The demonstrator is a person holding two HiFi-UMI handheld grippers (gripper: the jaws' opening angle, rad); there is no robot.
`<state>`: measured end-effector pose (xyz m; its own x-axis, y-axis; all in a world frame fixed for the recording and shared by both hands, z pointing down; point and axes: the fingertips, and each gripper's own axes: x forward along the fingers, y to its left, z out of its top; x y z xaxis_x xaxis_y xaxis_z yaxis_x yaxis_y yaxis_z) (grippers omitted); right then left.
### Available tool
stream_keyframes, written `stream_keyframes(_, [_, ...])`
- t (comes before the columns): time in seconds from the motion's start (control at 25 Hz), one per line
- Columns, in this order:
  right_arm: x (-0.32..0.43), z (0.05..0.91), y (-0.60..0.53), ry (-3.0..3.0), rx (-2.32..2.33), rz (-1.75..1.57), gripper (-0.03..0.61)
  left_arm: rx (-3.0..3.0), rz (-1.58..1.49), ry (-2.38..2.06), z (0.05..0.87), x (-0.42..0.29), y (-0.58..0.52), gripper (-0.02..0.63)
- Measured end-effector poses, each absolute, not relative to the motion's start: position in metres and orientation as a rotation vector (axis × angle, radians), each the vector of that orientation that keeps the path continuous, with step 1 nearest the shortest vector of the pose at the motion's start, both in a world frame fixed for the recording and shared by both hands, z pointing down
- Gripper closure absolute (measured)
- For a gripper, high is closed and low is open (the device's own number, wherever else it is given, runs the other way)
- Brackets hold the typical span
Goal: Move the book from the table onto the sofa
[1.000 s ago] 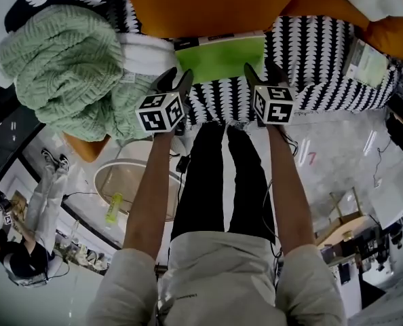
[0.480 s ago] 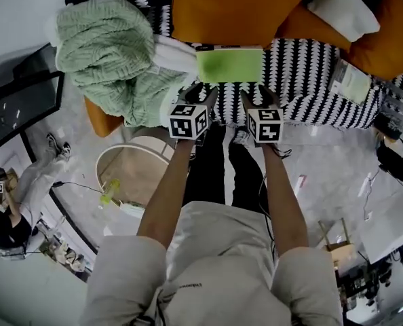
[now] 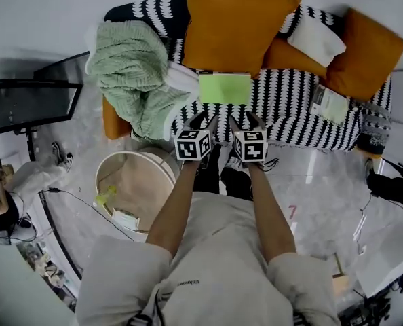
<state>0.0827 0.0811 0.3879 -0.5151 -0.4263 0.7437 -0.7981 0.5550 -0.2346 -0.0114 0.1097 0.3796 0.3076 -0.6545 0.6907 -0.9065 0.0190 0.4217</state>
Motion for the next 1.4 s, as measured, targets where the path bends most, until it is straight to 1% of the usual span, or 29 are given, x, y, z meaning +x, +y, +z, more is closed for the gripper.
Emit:
stream_keyframes(0.24, [0.083, 0.344, 0.110, -2.224, 0.986, 0.749, 0.351, 1.731, 0.336, -1.497, 0.329, 0.007, 0.133, 0.427])
stream_keyframes(0.36, [0.096, 0.326, 0.119, -2.242, 1.006, 0.732, 0.353, 1.753, 0.384, -1.553, 0.312, 0.018, 0.144, 0.437])
stream_keyframes(0.44, [0.102, 0.316, 0.121, -2.259, 1.032, 0.702, 0.353, 1.763, 0.402, -1.591, 0.306, 0.021, 0.147, 0.462])
stream_keyframes(0.56, [0.106, 0.306, 0.142, -2.287, 1.006, 0.654, 0.353, 1.779, 0.419, -1.615, 0.301, 0.020, 0.163, 0.523])
stream_keyframes(0.64, [0.109, 0.305, 0.158, -2.287, 0.967, 0.626, 0.353, 1.782, 0.450, -1.606, 0.300, 0.019, 0.179, 0.539])
stream_keyframes(0.68, [0.112, 0.304, 0.161, -2.284, 0.957, 0.613, 0.353, 1.784, 0.450, -1.602, 0.299, 0.019, 0.184, 0.565])
stream_keyframes(0.84, [0.114, 0.301, 0.168, -2.290, 0.953, 0.626, 0.362, 1.794, 0.421, -1.613, 0.294, 0.017, 0.194, 0.594])
stream_keyframes(0.92, [0.114, 0.299, 0.169, -2.301, 0.939, 0.629, 0.374, 1.790, 0.419, -1.618, 0.295, 0.021, 0.196, 0.603])
stream_keyframes(1.0, [0.113, 0.299, 0.172, -2.303, 0.907, 0.622, 0.403, 1.779, 0.427, -1.613, 0.302, 0.027, 0.201, 0.603])
stream_keyframes(1.08, [0.110, 0.304, 0.181, -2.302, 0.867, 0.617, 0.479, 1.746, 0.446, -1.599, 0.313, 0.029, 0.213, 0.603])
stream_keyframes(1.12, [0.108, 0.307, 0.186, -2.299, 0.849, 0.611, 0.495, 1.721, 0.456, -1.591, 0.320, 0.029, 0.221, 0.603])
stream_keyframes(1.24, [0.110, 0.313, 0.197, -2.287, 0.813, 0.610, 0.538, 1.685, 0.458, -1.581, 0.327, 0.026, 0.233, 0.604])
stream_keyframes(1.4, [0.127, 0.323, 0.203, -2.270, 0.824, 0.682, 0.564, 1.765, 0.455, -1.600, 0.317, 0.034, 0.228, 0.604])
